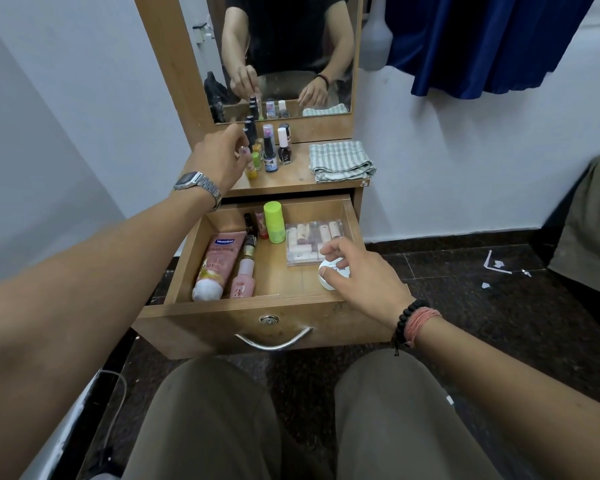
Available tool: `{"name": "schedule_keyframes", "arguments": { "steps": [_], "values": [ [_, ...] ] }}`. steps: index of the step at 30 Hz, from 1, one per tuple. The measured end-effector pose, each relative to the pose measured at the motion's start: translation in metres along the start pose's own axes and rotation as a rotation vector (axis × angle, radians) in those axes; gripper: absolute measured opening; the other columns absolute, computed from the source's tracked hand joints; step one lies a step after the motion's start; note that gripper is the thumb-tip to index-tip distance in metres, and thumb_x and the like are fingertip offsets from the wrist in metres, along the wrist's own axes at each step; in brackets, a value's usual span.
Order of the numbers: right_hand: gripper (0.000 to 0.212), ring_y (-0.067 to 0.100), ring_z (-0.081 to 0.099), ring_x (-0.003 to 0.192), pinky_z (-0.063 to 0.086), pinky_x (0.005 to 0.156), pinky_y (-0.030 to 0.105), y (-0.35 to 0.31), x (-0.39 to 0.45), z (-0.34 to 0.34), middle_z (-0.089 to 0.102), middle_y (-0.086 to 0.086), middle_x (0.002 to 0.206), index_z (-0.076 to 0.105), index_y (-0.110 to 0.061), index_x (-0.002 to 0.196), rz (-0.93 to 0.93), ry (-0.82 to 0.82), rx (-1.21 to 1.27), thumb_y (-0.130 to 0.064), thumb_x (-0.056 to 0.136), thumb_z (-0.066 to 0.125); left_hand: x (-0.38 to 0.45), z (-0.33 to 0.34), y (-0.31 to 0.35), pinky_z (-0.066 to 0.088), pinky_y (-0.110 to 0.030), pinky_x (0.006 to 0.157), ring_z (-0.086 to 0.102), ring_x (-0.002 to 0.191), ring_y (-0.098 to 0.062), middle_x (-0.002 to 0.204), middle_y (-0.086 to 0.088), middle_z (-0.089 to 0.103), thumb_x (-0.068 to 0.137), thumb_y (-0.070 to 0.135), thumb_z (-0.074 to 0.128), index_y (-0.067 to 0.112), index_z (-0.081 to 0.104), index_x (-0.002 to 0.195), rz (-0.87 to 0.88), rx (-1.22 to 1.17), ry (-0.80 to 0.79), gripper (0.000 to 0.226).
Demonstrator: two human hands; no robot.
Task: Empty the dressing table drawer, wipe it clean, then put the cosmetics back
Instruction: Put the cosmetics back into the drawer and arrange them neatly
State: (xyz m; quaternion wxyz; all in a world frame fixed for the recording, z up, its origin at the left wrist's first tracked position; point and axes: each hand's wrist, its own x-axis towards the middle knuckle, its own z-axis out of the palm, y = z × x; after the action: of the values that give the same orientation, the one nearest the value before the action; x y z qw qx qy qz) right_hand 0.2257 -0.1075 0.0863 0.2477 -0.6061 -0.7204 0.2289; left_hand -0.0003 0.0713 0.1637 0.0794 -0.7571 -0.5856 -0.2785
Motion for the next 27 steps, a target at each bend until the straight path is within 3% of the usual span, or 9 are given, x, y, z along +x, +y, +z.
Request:
{"name": "schedule_keyframes", "arguments": {
  "steps": [4, 8, 12, 14, 17, 20, 24, 27],
  "values": [
    [0.027, 0.013, 0.059, 0.104, 0.05, 0.088, 0.041, -0.001, 0.0, 0.0, 0.061, -0.011, 0.119, 0.049, -0.029, 0.119, -0.002, 0.0, 0.003, -0.035, 0.092, 0.053, -0.008, -0.007, 0.002, 0.041, -0.029, 0.067, 0.063, 0.085, -0.021, 0.098, -0.001, 0.067, 0.091, 0.022, 0.052, 0.018, 0.058, 0.1, 0.016, -0.067, 0.074, 0.012],
    [0.027, 0.013, 0.059, 0.104, 0.05, 0.088, 0.042, 0.0, 0.001, 0.0, 0.061, -0.012, 0.118, 0.049, -0.03, 0.118, 0.004, -0.001, 0.01, -0.036, 0.092, 0.054, -0.019, -0.021, 0.008, 0.047, -0.027, 0.066, 0.063, 0.079, -0.015, 0.094, 0.002, 0.067, 0.09, 0.024, 0.053, 0.016, 0.058, 0.1, -0.009, -0.193, 0.16, 0.013],
    [0.026, 0.011, 0.059, 0.104, 0.05, 0.09, 0.041, 0.0, 0.0, 0.0, 0.061, -0.014, 0.116, 0.049, -0.031, 0.117, 0.009, 0.001, 0.031, -0.036, 0.092, 0.054, -0.036, -0.027, 0.011, 0.052, -0.031, 0.068, 0.065, 0.079, -0.014, 0.094, 0.005, 0.065, 0.09, 0.026, 0.051, 0.02, 0.057, 0.099, 0.008, -0.308, 0.143, 0.012],
    [0.025, 0.009, 0.059, 0.104, 0.05, 0.09, 0.039, 0.0, 0.0, 0.0, 0.061, -0.015, 0.114, 0.05, -0.031, 0.117, 0.017, -0.001, 0.052, -0.036, 0.093, 0.054, -0.045, -0.024, 0.012, 0.052, -0.028, 0.071, 0.063, 0.079, -0.011, 0.094, 0.007, 0.064, 0.091, 0.027, 0.05, 0.021, 0.058, 0.102, -0.004, -0.343, 0.092, 0.014],
    [0.021, 0.006, 0.06, 0.099, 0.05, 0.086, 0.03, 0.0, 0.001, -0.002, 0.062, -0.014, 0.11, 0.053, -0.03, 0.114, 0.032, 0.012, 0.131, -0.034, 0.094, 0.055, -0.06, -0.011, 0.014, 0.047, -0.01, 0.072, 0.06, 0.077, -0.002, 0.086, 0.006, 0.064, 0.095, 0.023, 0.051, 0.019, 0.061, 0.102, -0.041, -0.451, -0.041, 0.013],
    [0.018, 0.007, 0.061, 0.098, 0.047, 0.077, 0.019, 0.001, 0.007, -0.007, 0.064, -0.011, 0.109, 0.057, -0.026, 0.113, 0.102, 0.037, 0.301, -0.031, 0.095, 0.055, -0.076, 0.004, 0.012, 0.057, -0.032, 0.075, 0.067, 0.08, -0.017, 0.089, -0.001, 0.068, 0.091, 0.02, 0.061, 0.02, 0.062, 0.091, -0.131, -0.613, -0.221, 0.001],
    [0.018, 0.015, 0.063, 0.098, 0.052, 0.092, 0.044, 0.009, 0.016, -0.011, 0.068, -0.007, 0.108, 0.061, -0.026, 0.109, 0.197, 0.084, 0.476, -0.033, 0.094, 0.054, -0.096, 0.021, 0.011, 0.056, -0.036, 0.079, 0.068, 0.078, -0.02, 0.089, -0.009, 0.072, 0.081, 0.014, 0.073, 0.023, 0.064, 0.082, -0.229, -0.698, -0.407, 0.012],
    [0.017, 0.017, 0.064, 0.096, 0.052, 0.093, 0.047, 0.011, 0.018, -0.011, 0.07, -0.007, 0.104, 0.061, -0.025, 0.108, 0.215, 0.091, 0.506, -0.031, 0.094, 0.054, -0.104, 0.032, 0.013, 0.055, -0.029, 0.075, 0.063, 0.076, -0.013, 0.089, -0.006, 0.069, 0.079, 0.01, 0.074, 0.021, 0.064, 0.081, -0.225, -0.643, -0.486, 0.015]
  ]
}}
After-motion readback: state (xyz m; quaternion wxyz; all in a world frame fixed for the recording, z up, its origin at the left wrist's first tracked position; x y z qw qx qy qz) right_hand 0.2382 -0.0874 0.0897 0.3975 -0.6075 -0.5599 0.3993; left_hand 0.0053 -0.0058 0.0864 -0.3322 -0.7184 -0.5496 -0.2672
